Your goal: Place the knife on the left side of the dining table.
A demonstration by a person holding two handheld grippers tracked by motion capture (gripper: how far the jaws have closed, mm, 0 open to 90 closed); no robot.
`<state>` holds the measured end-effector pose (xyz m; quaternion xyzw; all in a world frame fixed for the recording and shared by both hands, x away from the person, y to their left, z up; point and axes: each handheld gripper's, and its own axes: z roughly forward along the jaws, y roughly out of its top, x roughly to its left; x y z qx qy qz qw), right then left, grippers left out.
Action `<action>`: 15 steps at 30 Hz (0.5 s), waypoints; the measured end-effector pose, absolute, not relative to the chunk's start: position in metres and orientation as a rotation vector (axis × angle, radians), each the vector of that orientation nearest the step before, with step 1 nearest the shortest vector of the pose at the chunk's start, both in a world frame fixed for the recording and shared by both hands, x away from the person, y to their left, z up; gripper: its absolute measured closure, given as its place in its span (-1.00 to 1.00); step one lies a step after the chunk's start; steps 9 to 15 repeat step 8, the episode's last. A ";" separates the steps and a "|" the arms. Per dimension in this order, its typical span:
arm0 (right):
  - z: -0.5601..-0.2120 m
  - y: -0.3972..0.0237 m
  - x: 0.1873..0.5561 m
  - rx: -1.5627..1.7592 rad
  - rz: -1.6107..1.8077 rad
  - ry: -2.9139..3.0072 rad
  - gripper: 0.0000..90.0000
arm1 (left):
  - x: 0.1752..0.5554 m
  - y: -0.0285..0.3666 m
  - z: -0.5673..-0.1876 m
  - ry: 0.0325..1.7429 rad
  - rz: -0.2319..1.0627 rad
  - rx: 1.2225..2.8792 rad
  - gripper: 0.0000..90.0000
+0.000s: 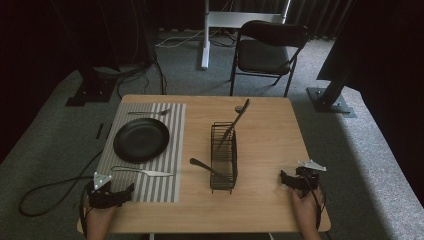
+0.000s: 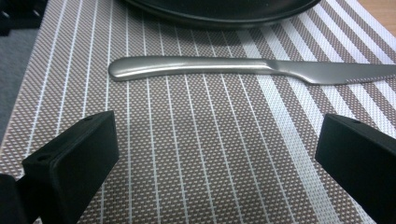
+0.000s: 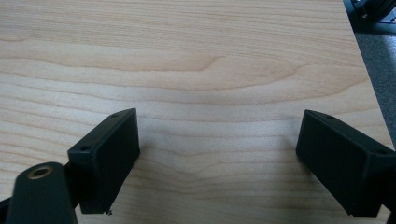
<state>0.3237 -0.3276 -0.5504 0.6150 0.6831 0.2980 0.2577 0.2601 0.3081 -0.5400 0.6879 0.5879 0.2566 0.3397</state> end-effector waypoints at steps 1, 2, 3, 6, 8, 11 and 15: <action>-0.550 -0.328 0.324 1.668 0.808 1.852 -0.72 | 0.260 0.308 -0.540 1.536 0.682 1.793 -1.00; -0.550 -0.328 0.324 1.668 0.808 1.853 -0.72 | 0.260 0.308 -0.541 1.537 0.684 1.792 -1.00; -0.550 -0.328 0.324 1.668 0.808 1.853 -0.72 | 0.260 0.308 -0.541 1.537 0.684 1.792 -1.00; -0.550 -0.328 0.324 1.668 0.808 1.853 -0.72 | 0.259 0.308 -0.539 1.532 0.700 1.782 -1.00; -0.550 -0.328 0.324 1.668 0.808 1.853 -0.72 | 0.259 0.308 -0.539 1.527 0.704 1.778 -1.00; -0.550 -0.328 0.324 1.668 0.808 1.853 -0.72 | 0.259 0.308 -0.539 1.527 0.704 1.778 -1.00; -0.550 -0.328 0.324 1.668 0.808 1.853 -0.72 | 0.259 0.308 -0.539 1.527 0.704 1.778 -1.00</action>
